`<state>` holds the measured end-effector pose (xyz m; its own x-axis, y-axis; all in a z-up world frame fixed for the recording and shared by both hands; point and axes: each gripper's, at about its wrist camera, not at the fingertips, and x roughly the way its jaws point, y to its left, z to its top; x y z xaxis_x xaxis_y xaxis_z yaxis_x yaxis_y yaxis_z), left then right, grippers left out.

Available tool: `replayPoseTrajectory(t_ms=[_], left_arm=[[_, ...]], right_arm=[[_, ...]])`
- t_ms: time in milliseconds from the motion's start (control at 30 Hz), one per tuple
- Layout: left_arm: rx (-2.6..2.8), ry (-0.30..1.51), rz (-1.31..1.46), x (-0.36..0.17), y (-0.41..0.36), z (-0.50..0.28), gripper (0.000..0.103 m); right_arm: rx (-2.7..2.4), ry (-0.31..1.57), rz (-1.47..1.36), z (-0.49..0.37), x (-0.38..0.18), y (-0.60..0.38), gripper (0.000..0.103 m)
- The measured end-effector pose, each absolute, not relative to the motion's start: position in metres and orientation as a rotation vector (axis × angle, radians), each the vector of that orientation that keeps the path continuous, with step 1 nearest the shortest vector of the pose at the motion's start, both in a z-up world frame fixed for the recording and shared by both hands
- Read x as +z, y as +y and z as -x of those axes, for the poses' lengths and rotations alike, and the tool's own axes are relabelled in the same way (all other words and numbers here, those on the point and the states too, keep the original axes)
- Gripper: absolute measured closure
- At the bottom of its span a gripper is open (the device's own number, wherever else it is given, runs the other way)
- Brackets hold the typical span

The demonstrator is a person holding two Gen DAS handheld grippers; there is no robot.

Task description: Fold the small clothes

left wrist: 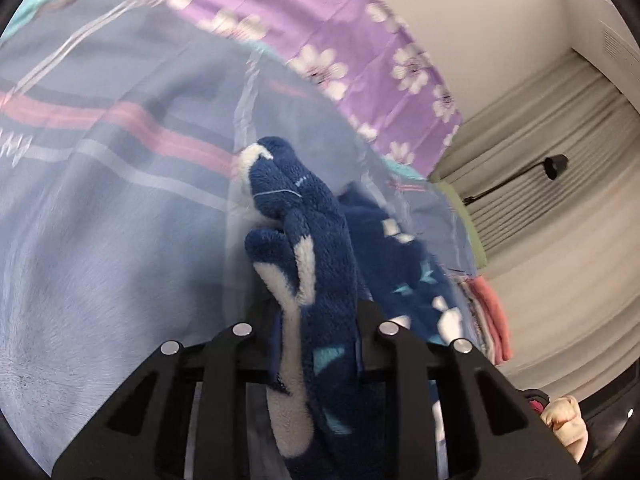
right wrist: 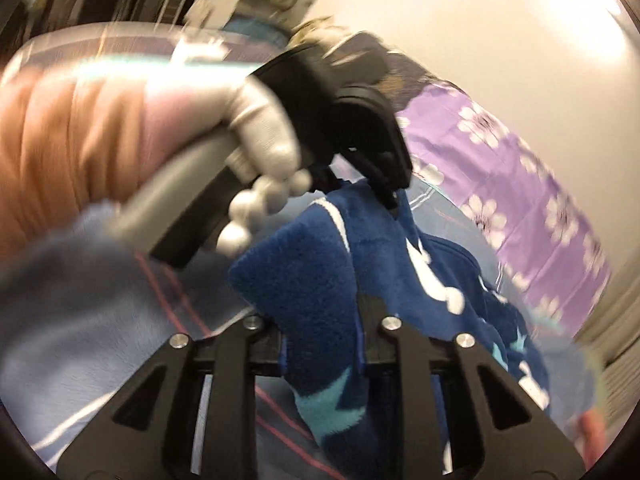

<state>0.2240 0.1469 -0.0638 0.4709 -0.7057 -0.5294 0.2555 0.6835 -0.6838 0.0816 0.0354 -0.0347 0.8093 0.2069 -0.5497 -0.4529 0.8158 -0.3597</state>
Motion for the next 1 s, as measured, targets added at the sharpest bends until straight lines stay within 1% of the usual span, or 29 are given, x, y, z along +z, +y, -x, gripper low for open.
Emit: replayPoseTrajectory(t_ms=[100, 200, 267, 333, 433, 567, 633, 767, 867, 933, 1000], left_arm=[[-0.662, 0.847, 0.511, -0.025, 0.119, -0.219, 0.077], [-0.697, 0.812, 0.452, 0.009, 0.085, -0.213, 0.077], [-0.716, 0.802, 0.41, 0.026, 0.061, -0.213, 0.077], [-0.726, 0.806, 0.341, 0.042, 0.023, -0.213, 0.077], [-0.749, 0.823, 0.252, 0.052, -0.028, -0.212, 0.077], [-0.795, 0.865, 0.146, 0.049, -0.102, -0.213, 0.077], [-0.812, 0.897, 0.081, 0.037, -0.145, -0.212, 0.076], [-0.82, 0.957, -0.026, 0.007, -0.205, -0.207, 0.074], [-0.814, 0.986, -0.092, -0.017, -0.24, -0.205, 0.067], [-0.811, 0.974, -0.116, -0.03, -0.254, -0.202, 0.06], [-0.829, 0.959, -0.102, -0.033, -0.26, -0.199, 0.058]], right_arm=[[0.369, 0.5, 0.359, -0.076, -0.007, 0.005, 0.082], [0.37, 0.477, 0.158, -0.072, 0.028, -0.045, 0.082], [0.375, 0.475, 0.056, -0.069, 0.042, -0.072, 0.082], [0.373, 0.475, -0.049, -0.067, 0.05, -0.106, 0.083], [0.366, 0.481, -0.211, -0.06, 0.052, -0.16, 0.083], [0.351, 0.502, -0.449, -0.043, 0.036, -0.229, 0.083], [0.34, 0.521, -0.577, -0.032, 0.019, -0.264, 0.083], [0.325, 0.565, -0.775, -0.016, -0.019, -0.313, 0.083], [0.282, 0.592, -0.839, -0.001, -0.044, -0.334, 0.083], [0.263, 0.616, -0.902, 0.002, -0.063, -0.347, 0.083], [0.248, 0.639, -0.961, 0.006, -0.08, -0.358, 0.083]])
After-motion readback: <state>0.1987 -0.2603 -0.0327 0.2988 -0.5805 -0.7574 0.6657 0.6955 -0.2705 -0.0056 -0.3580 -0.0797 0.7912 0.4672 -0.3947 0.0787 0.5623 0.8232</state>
